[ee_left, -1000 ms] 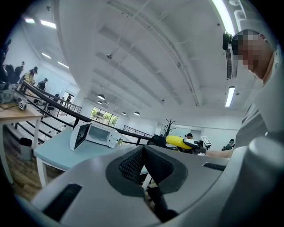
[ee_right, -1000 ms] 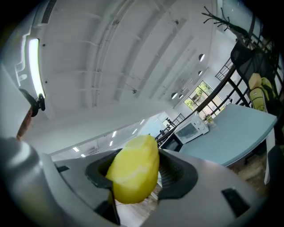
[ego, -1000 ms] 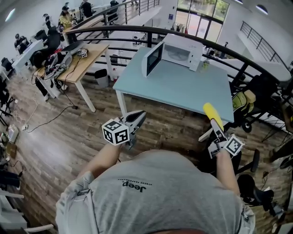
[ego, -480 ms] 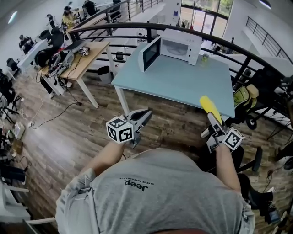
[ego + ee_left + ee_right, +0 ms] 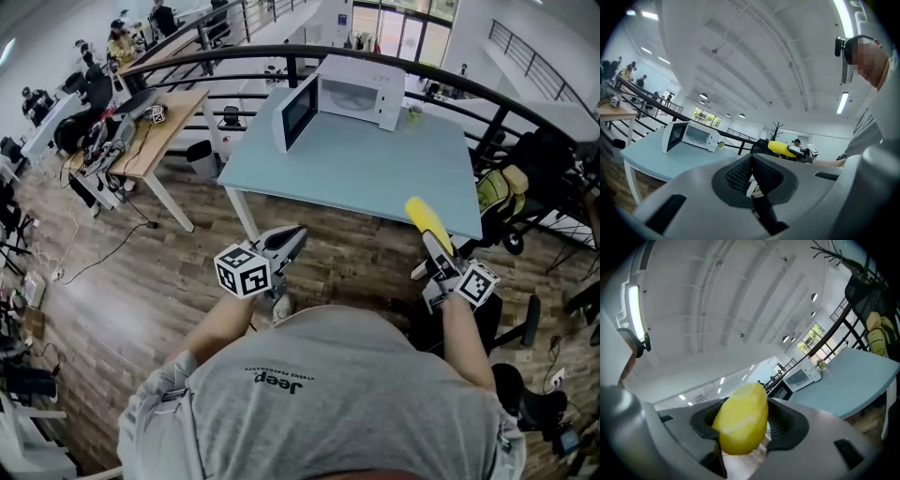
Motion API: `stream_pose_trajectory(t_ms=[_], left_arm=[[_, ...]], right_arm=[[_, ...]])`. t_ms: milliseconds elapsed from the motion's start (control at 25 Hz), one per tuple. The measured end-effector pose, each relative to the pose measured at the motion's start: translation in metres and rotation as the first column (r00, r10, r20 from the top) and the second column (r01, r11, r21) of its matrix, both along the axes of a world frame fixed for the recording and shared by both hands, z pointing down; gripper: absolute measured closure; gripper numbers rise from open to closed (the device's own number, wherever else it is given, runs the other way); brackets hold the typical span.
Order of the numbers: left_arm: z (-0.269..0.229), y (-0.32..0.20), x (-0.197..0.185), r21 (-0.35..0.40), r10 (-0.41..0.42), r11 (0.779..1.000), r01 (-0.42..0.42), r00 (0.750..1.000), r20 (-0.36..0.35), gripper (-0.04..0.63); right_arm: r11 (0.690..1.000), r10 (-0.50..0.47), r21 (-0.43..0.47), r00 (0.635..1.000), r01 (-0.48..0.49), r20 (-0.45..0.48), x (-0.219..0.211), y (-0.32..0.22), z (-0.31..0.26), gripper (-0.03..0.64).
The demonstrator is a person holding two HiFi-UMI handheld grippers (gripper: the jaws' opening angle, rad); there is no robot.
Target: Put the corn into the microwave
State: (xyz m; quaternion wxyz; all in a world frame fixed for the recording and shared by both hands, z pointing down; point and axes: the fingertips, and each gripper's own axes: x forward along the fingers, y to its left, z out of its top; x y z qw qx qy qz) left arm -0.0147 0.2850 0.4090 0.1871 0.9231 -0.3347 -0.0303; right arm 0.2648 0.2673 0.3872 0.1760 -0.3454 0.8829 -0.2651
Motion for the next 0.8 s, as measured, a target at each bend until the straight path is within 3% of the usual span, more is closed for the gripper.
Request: stream_pose_trajectory(t_ms=[440,800], left_arm=[[-0.015,-0.145,-0.063,0.058,0.151,0.987,-0.15,0.988,-0.01,0.577],[-0.019,-0.232,-0.136,0.059,0.184,0.982,-0.182,0.983,-0.026,0.577]], right_arm=[[0.989,0.15,0.018,0.988,-0.149,-0.026,-0.064,-0.102,-0.014,0.368],[0.979,0.203,0.009,0.979,-0.203,-0.026,-0.128,-0.178,-0.018,0.368]])
